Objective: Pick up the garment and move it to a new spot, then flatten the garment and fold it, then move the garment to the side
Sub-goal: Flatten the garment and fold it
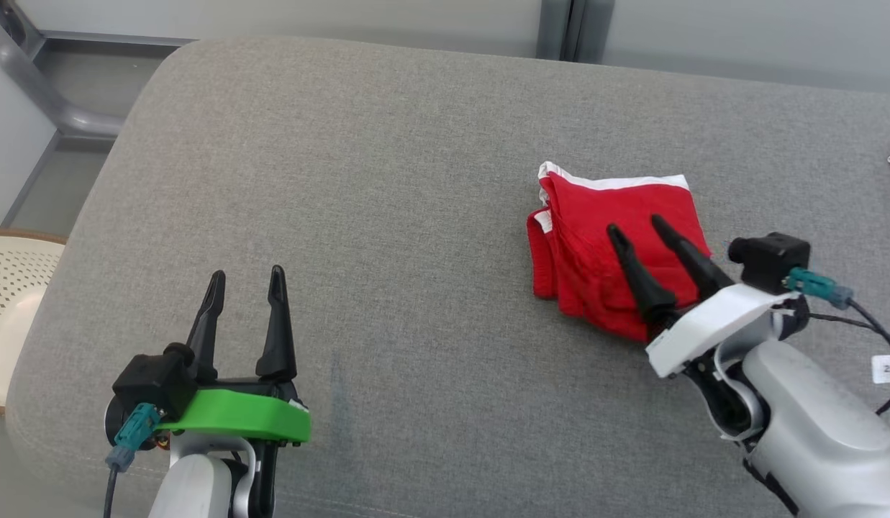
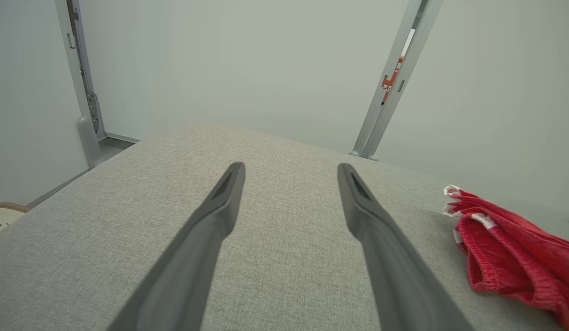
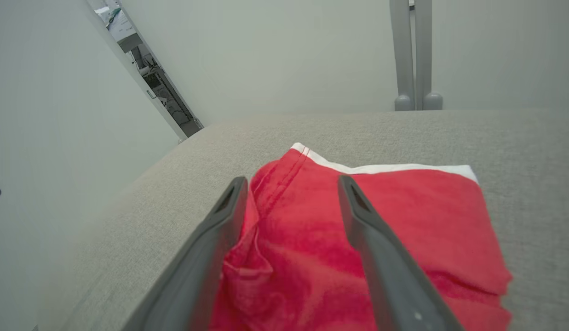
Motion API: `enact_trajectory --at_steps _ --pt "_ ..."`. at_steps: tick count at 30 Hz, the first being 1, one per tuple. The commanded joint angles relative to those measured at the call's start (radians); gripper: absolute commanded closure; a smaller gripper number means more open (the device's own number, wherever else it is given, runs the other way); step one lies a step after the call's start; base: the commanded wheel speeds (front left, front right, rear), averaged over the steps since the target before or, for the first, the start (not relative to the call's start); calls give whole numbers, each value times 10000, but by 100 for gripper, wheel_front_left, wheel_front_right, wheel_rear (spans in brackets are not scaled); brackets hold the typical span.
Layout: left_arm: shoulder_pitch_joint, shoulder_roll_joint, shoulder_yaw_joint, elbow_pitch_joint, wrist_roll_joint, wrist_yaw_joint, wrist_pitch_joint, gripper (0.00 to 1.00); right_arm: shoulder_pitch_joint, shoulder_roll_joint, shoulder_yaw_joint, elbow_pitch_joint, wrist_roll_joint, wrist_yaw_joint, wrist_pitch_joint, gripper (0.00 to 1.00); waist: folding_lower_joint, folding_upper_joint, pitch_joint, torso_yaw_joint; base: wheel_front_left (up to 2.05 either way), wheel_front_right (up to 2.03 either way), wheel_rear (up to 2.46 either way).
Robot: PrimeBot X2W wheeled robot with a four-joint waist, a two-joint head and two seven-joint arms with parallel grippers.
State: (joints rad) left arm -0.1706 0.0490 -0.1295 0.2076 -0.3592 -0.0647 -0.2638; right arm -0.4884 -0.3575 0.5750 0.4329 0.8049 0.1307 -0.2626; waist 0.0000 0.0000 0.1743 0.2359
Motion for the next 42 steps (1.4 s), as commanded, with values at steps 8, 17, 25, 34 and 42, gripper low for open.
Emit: enact_trajectory --at_steps 8,17,25,34,42 --pt "-8 31 -167 52 242 -56 -5 0 646 -582 -2241 -126 -880 -3 -24 0 0 0 15 -27 0 0 0" --pt "-357 33 -611 113 213 -35 -5 0 61 -365 -2194 1486 -1778 -3 -24 100 0 0 342 334 0 0 0" --pt "-478 31 -869 92 107 102 -5 0 -263 378 -1409 2223 -2134 -3 -26 100 0 0 496 660 0 0 0" --pt "-422 31 -906 47 90 185 -5 0 354 1523 -199 1316 -2370 -5 -26 100 0 0 524 615 0 0 0" --pt "-530 34 -768 199 330 136 -5 0 599 1699 -727 110 -2787 -3 -24 100 0 0 335 -60 0 0 0"
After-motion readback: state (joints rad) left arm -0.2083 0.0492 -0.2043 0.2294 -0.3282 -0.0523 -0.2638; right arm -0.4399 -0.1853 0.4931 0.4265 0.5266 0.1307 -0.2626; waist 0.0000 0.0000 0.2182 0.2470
